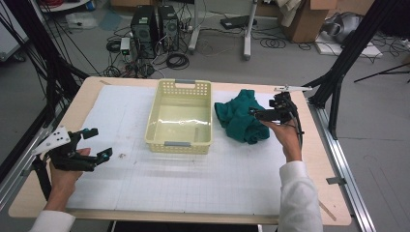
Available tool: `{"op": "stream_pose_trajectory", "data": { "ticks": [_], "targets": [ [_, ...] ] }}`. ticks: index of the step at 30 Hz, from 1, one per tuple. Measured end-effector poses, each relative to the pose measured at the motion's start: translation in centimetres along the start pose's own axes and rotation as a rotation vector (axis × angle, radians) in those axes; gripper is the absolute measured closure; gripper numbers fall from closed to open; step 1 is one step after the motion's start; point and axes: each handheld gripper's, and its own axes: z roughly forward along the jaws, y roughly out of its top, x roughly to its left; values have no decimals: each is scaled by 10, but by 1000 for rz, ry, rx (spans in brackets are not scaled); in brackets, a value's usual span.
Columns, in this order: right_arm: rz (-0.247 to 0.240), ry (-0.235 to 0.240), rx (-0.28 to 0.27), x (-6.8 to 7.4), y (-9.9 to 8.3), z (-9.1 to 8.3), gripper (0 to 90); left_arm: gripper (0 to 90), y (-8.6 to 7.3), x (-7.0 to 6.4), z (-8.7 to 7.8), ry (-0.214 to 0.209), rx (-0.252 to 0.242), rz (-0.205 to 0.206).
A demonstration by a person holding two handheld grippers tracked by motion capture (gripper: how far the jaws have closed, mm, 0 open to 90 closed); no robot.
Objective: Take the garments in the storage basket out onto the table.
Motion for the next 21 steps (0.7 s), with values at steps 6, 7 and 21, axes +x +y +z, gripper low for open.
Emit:
{"op": "stream_pose_trajectory", "data": {
  "ticks": [6, 7, 21],
  "targets": [
    [-55, 6, -42, 11, -3, -11, 5, 39, 0, 1, 0, -11, -7, 1],
    [-67, 8, -49, 14, -4, -13, 5, 39, 0, 1, -1, -11, -8, 1],
    [-122, 58, -135, 39, -37, -40, 5, 39, 1, -1, -1, -31, -10, 22]
  ]
}}
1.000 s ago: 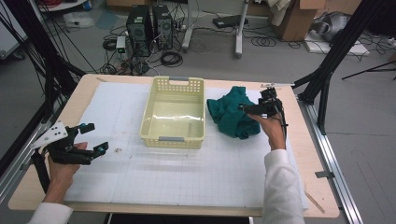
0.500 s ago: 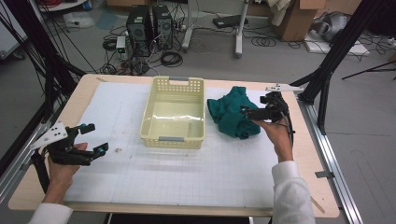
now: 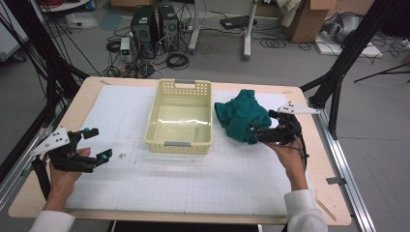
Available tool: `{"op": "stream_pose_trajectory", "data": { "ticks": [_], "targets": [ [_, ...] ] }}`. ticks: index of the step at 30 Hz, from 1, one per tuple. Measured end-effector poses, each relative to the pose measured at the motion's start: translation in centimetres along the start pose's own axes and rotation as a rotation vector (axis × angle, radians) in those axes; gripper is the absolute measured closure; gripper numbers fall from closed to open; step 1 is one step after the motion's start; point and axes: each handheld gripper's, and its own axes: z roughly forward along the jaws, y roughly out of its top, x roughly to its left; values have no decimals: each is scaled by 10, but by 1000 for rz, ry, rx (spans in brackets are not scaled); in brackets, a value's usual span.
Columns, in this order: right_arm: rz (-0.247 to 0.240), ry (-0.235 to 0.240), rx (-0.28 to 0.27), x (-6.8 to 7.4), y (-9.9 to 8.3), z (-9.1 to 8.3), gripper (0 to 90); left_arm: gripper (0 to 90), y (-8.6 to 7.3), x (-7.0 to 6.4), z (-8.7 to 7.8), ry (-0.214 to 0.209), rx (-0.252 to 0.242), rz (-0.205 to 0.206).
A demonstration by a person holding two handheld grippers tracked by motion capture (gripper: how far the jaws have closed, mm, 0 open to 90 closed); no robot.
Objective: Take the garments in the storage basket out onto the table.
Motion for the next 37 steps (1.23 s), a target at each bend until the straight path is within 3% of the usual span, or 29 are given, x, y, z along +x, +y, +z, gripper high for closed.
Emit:
{"op": "stream_pose_trajectory", "data": {
  "ticks": [6, 16, 23, 37],
  "targets": [
    [-21, 1, -27, 10, -19, -3, 5, 40, 0, 0, -1, 4, -2, 3],
    [-9, 39, -87, 12, -40, -9, 5, 39, 0, 0, 0, -3, 3, 10],
    [-33, 63, -100, 13, -46, -11, 5, 39, 0, -1, -1, -3, 0, 11],
    [-27, 64, -90, 13, -53, -12, 5, 39, 0, 0, -1, -6, -7, 2]
  ]
}}
